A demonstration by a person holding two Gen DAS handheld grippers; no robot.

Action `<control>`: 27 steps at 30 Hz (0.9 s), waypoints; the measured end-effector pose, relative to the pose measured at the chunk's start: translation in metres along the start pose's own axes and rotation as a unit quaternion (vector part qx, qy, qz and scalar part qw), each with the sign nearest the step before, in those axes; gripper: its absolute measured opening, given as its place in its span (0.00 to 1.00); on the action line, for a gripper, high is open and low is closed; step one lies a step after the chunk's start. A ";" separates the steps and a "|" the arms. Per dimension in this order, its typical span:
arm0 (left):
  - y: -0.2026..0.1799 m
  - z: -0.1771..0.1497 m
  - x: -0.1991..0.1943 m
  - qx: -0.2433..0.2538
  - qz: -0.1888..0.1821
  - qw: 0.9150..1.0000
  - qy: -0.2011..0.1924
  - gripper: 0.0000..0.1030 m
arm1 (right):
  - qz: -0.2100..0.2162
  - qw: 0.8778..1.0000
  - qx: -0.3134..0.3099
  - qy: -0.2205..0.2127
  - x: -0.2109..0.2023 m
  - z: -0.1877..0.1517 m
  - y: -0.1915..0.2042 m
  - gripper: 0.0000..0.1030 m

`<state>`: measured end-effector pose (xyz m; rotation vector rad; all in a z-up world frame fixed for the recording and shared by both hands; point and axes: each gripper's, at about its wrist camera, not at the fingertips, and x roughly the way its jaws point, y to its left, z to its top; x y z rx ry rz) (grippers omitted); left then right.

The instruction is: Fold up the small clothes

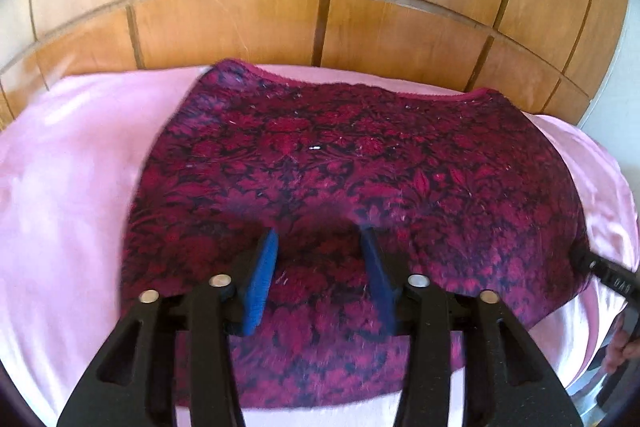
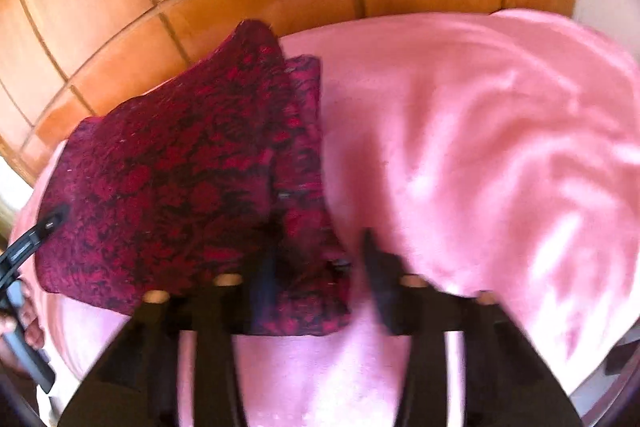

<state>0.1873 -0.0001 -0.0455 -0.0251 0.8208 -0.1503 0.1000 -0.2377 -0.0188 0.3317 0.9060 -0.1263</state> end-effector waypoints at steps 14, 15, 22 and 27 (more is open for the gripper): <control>0.057 -0.019 -0.061 -0.051 0.095 0.992 -0.059 0.54 | 0.019 0.990 -0.104 -0.095 -0.032 0.016 0.098 0.72; 0.060 -0.020 -0.062 -0.051 0.099 0.992 -0.059 0.54 | 0.025 0.990 -0.108 -0.088 -0.024 0.017 0.108 0.72; 0.082 -0.030 -0.068 -0.060 0.108 0.991 -0.054 0.54 | 0.031 0.992 -0.114 -0.051 0.009 0.014 0.126 0.72; 0.092 -0.034 -0.063 -0.069 0.107 0.991 -0.042 0.54 | 0.025 0.993 -0.108 -0.035 0.025 0.010 0.124 0.75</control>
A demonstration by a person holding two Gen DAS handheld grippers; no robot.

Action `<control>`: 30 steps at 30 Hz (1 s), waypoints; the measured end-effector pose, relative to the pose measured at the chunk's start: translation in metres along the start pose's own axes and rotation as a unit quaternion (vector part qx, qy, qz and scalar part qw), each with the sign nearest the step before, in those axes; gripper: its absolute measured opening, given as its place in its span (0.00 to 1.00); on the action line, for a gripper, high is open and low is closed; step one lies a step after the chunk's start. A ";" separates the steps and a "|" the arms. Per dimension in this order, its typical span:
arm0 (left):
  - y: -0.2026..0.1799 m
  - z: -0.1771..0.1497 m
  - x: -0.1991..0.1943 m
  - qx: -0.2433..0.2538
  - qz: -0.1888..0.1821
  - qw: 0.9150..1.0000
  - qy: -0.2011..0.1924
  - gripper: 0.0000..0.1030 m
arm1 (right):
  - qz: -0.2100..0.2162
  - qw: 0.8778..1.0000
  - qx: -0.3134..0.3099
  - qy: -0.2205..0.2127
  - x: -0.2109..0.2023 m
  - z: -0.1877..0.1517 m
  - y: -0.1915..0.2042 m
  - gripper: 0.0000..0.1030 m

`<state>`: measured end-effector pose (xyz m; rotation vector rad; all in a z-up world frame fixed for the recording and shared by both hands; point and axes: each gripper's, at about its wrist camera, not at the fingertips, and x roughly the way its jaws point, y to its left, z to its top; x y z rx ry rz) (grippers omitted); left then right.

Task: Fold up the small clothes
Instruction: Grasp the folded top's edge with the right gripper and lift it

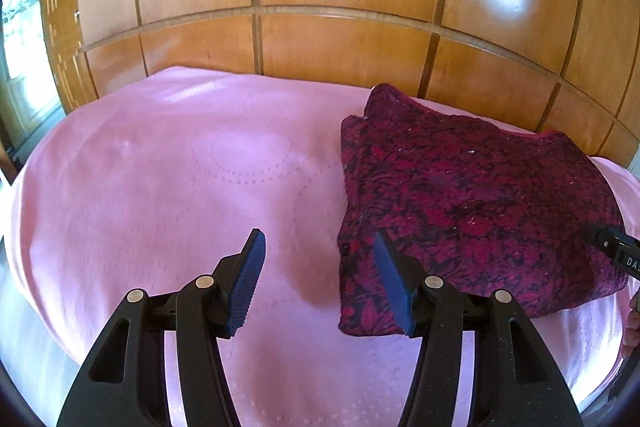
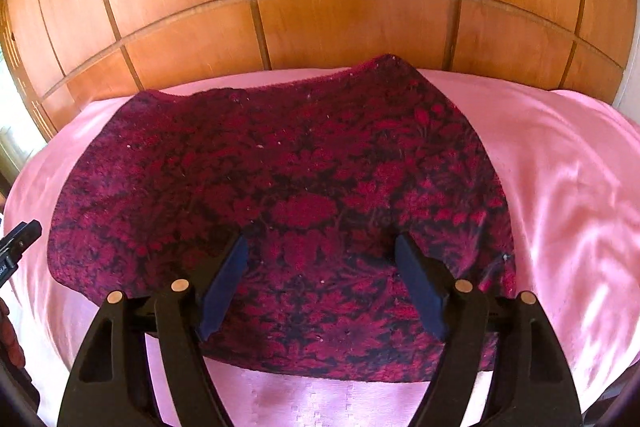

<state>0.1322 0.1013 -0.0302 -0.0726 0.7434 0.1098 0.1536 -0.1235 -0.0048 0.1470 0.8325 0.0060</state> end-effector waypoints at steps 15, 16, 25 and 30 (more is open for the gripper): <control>0.004 -0.005 0.015 -0.013 -0.014 0.999 0.028 0.52 | -0.001 1.000 0.001 0.002 0.007 -0.002 0.000 0.80; 0.004 -0.005 0.016 -0.014 -0.019 0.999 0.031 0.48 | -0.001 1.000 0.001 0.001 0.008 -0.002 0.000 0.80; 0.008 -0.010 0.050 -0.045 -0.080 0.993 0.080 0.00 | 0.002 1.000 0.004 -0.002 0.009 -0.004 0.001 0.81; 0.035 -0.023 0.076 -0.108 -0.093 0.982 0.127 0.00 | 0.019 1.000 0.019 -0.001 0.016 -0.006 -0.007 0.83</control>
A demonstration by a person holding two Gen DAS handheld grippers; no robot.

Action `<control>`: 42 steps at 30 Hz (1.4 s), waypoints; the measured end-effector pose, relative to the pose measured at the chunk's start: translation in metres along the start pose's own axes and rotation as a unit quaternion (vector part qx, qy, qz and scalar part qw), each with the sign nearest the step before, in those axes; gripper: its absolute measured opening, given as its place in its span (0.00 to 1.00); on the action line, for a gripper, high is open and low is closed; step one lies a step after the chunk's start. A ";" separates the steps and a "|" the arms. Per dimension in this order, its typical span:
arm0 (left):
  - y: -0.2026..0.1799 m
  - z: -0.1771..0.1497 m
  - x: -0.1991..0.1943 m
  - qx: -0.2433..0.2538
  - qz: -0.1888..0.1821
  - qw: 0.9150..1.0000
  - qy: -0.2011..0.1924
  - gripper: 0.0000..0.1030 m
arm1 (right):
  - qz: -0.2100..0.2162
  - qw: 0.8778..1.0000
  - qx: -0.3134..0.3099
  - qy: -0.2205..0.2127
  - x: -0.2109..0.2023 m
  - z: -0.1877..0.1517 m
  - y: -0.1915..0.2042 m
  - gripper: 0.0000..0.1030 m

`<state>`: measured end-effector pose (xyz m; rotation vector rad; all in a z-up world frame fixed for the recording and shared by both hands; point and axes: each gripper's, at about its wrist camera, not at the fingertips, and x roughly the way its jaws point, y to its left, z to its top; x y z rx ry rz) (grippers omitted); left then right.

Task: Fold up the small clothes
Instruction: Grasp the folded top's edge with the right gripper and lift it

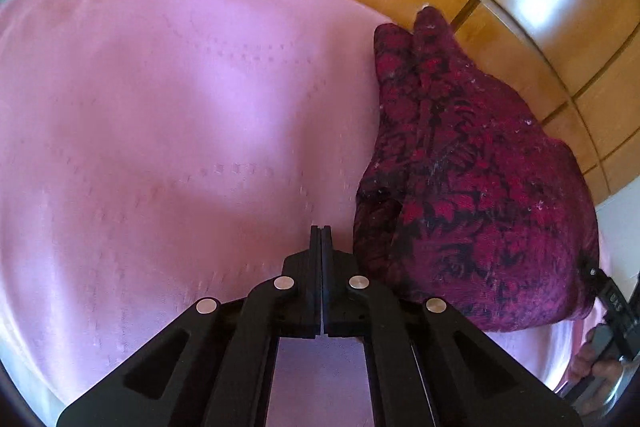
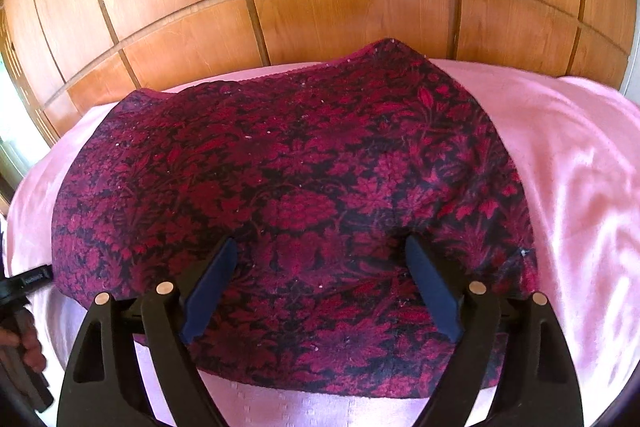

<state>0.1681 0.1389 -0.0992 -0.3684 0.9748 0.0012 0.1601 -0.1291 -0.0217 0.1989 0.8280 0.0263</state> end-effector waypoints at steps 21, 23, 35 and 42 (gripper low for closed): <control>-0.069 0.019 -0.001 0.098 0.020 0.994 -0.033 0.00 | 0.016 1.000 -0.005 -0.003 -0.006 -0.001 0.000 0.84; -0.076 0.019 -0.006 0.114 0.030 0.992 -0.040 0.00 | 0.027 1.000 -0.005 0.000 -0.014 0.002 -0.002 0.83; -0.097 0.001 -0.045 0.125 -0.017 0.988 -0.091 0.41 | 0.131 0.971 0.196 -0.040 -0.035 0.035 -0.135 0.84; -0.119 -0.002 -0.028 0.161 -0.048 0.984 -0.057 0.41 | 0.214 0.947 0.231 0.057 0.035 0.022 -0.148 0.81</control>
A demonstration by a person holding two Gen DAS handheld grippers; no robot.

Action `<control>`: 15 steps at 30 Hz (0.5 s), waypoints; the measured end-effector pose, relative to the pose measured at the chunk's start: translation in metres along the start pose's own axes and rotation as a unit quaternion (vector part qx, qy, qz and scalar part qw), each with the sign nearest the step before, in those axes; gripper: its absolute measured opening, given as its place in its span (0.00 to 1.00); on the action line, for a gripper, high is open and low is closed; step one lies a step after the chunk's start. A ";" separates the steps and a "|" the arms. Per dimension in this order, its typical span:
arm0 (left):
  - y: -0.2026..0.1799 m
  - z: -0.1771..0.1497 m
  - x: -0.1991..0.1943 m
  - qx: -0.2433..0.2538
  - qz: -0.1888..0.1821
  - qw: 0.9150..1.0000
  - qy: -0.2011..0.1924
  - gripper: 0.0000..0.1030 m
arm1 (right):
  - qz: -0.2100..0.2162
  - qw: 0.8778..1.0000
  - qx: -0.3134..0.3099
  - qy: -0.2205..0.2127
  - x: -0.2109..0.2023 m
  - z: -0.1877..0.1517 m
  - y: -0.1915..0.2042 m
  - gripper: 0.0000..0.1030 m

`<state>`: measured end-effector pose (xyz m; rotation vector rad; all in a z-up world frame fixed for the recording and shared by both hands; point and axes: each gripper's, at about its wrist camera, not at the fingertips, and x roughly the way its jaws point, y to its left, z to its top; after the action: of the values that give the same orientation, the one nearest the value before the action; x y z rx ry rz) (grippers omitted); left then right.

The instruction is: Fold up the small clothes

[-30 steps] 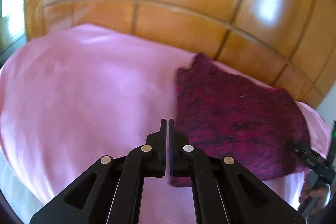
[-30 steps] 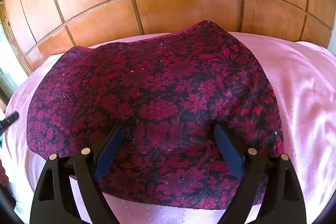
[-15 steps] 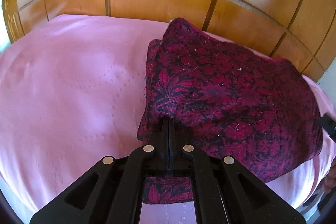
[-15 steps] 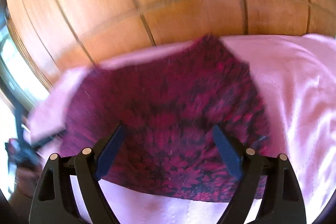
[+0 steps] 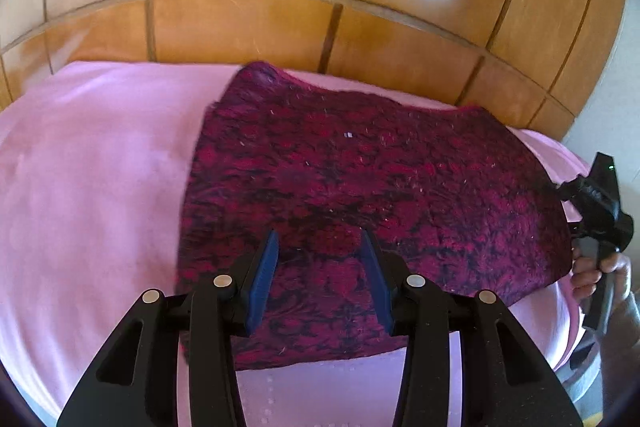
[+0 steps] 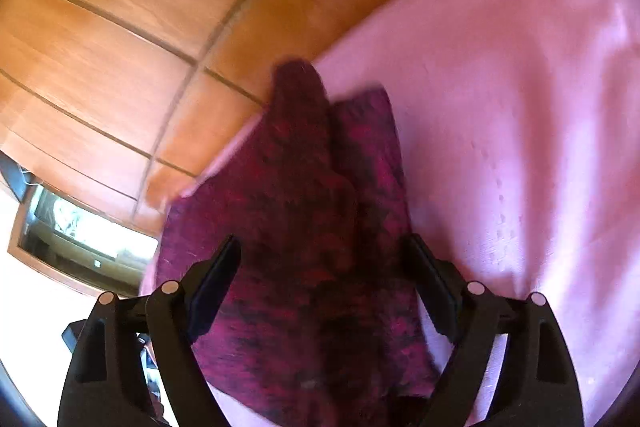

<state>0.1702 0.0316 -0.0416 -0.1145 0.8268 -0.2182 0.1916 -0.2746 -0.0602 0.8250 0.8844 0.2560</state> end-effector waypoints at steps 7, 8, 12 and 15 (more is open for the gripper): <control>0.011 0.003 0.024 -0.029 -0.027 0.999 0.030 0.41 | 0.040 0.998 -0.027 0.036 -0.002 -0.017 -0.002 0.73; 0.012 0.003 0.025 -0.031 -0.029 0.999 0.031 0.41 | 0.037 0.998 -0.036 0.040 -0.002 -0.019 0.001 0.67; 0.011 0.003 0.025 -0.022 -0.025 0.999 0.030 0.41 | -0.009 0.997 -0.076 0.032 -0.003 -0.022 0.020 0.47; 0.011 0.003 0.024 -0.023 -0.027 0.999 0.029 0.41 | -0.043 0.991 -0.122 0.031 -0.004 -0.025 0.039 0.42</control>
<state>0.1903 0.0367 -0.0589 -0.1747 0.8877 -0.2540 0.1747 -0.2369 -0.0381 0.5537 0.9232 0.3087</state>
